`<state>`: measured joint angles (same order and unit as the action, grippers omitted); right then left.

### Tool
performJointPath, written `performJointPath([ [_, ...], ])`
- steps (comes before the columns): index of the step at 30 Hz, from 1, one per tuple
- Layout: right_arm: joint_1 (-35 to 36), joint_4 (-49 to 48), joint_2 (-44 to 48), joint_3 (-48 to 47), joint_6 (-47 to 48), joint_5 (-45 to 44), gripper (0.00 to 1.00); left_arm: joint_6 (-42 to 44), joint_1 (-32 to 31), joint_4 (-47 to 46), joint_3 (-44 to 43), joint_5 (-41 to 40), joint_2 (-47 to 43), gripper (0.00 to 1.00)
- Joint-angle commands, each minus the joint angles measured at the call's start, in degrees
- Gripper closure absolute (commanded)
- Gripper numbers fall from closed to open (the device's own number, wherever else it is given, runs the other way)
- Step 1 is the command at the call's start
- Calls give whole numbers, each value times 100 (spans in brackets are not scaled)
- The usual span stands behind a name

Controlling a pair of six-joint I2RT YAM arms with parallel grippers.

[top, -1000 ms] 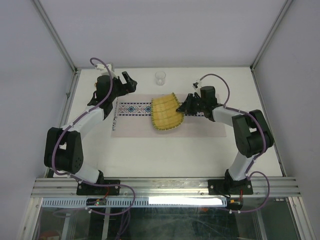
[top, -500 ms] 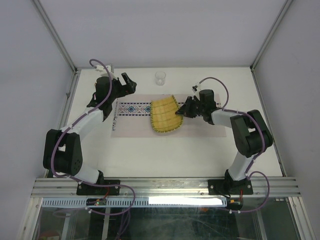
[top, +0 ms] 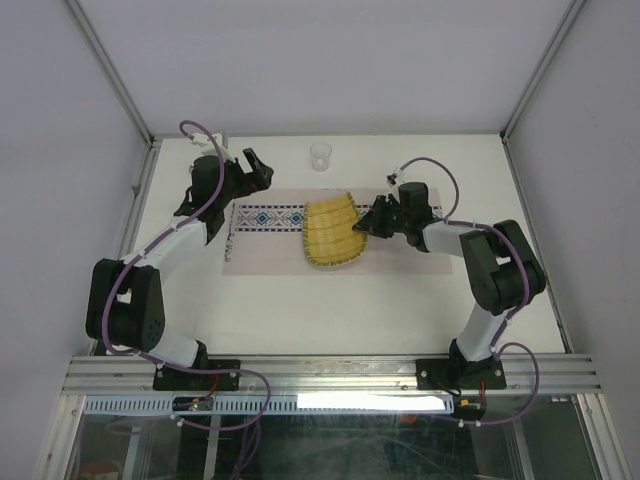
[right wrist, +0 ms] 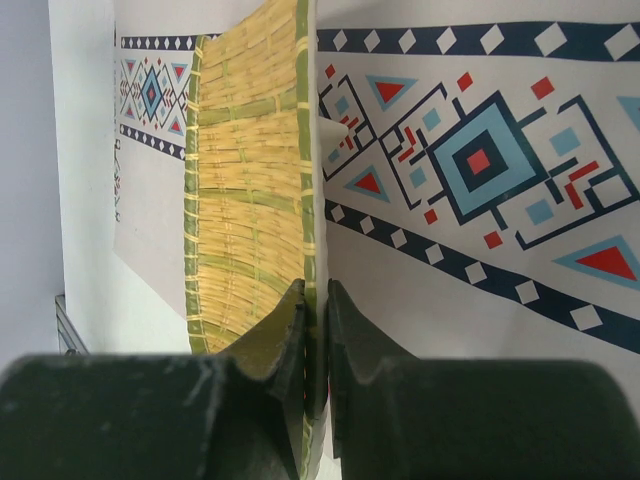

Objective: Set the dinner table for one person
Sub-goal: Place the plate on the napkin.

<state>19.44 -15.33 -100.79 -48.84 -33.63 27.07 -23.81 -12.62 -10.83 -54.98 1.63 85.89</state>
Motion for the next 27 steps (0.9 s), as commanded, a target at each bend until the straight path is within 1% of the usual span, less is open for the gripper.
performJointPath([
  [1,42,-575,126,-32,-65,-57,100,-154,64,-347,130,200,-319,1],
  [4,42,-577,113,-5,-57,-151,100,-306,60,-464,302,393,-340,1],
  [8,42,-527,129,44,-52,-151,100,-373,57,-560,486,395,-328,1],
  [27,42,-392,313,299,-52,-151,100,-541,58,-665,566,666,-163,1],
])
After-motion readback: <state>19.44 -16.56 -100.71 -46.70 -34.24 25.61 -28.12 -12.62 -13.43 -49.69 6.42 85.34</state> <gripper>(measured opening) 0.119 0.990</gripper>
